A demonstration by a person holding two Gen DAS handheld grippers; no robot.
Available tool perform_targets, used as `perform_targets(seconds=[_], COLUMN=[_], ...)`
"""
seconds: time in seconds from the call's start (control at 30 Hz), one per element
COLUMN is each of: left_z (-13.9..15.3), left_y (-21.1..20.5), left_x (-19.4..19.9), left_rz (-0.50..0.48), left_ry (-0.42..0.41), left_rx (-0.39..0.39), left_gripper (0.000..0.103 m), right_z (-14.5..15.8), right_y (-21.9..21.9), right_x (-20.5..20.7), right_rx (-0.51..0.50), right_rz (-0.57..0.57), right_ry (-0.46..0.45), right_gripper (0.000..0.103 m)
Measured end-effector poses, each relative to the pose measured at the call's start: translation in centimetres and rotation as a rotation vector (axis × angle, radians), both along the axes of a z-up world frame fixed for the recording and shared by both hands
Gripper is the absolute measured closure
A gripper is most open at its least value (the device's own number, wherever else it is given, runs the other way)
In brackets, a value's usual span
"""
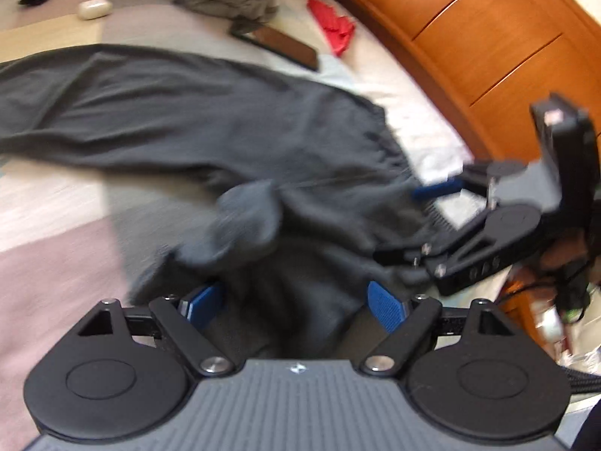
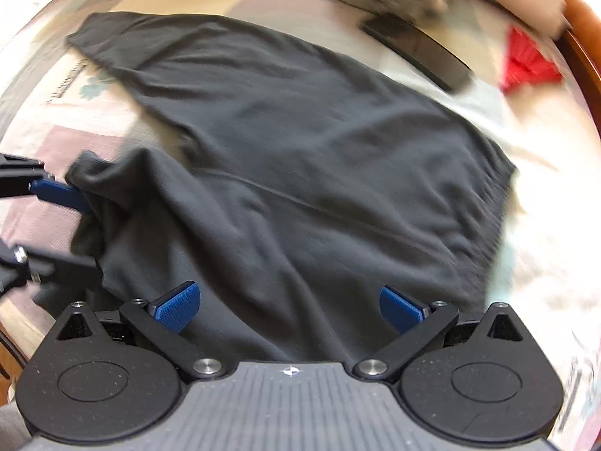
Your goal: Fold clothes
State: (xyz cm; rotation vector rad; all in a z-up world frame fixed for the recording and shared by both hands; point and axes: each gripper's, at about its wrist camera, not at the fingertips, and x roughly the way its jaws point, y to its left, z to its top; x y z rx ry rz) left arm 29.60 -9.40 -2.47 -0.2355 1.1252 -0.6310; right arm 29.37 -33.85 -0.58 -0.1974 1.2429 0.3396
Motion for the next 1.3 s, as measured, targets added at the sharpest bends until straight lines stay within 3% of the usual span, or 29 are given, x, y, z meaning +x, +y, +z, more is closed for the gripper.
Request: perform_targets(seconds=[0.1, 0.23, 0.47, 0.7, 0.8, 0.93, 1.17, 1.3], left_z=[0.2, 0.3, 0.7, 1.9, 1.3, -0.3, -1.3, -1.6], left_y=[-2.3, -4.5, -1.8, 5.0, 7.4, 10.1, 13.4, 14.4], left_x=[1.0, 1.2, 0.0, -3.2, -4.3, -4.9, -5.6, -5.6], left_rz=[-0.046, -0.111, -0.031, 0.15, 0.23, 0.319, 0.39, 0.396], left_ry=[-0.002, -0.024, 0.007, 0.059, 0.086, 0.139, 0.141, 0.154], left_rx=[-0.048, -0.038, 0.063, 0.177, 0.289, 0.403, 0.441, 0.4], left_gripper=[0.02, 0.02, 0.02, 0.019, 0.019, 0.019, 0.019, 0.019], right_z=[-0.7, -1.3, -0.6, 0.8, 1.2, 0.7, -0.5, -2.4], right_y=[-2.9, -5.0, -3.7, 3.6, 8.3, 14.3, 21.0, 23.7], right_x=[-0.9, -2.0, -1.7, -1.1, -1.1, -1.7, -4.1, -4.4], right_rx=[-0.006, -0.022, 0.03, 0.088, 0.074, 0.06, 0.011, -0.075], right_rz=[-0.054, -0.094, -0.044, 0.178, 0.294, 0.396, 0.432, 0.398], right_ry=[0.026, 0.038, 0.014, -0.043, -0.075, -0.033, -0.032, -0.057], right_gripper=[0.0, 0.0, 0.0, 0.0, 0.0, 0.0, 0.0, 0.0])
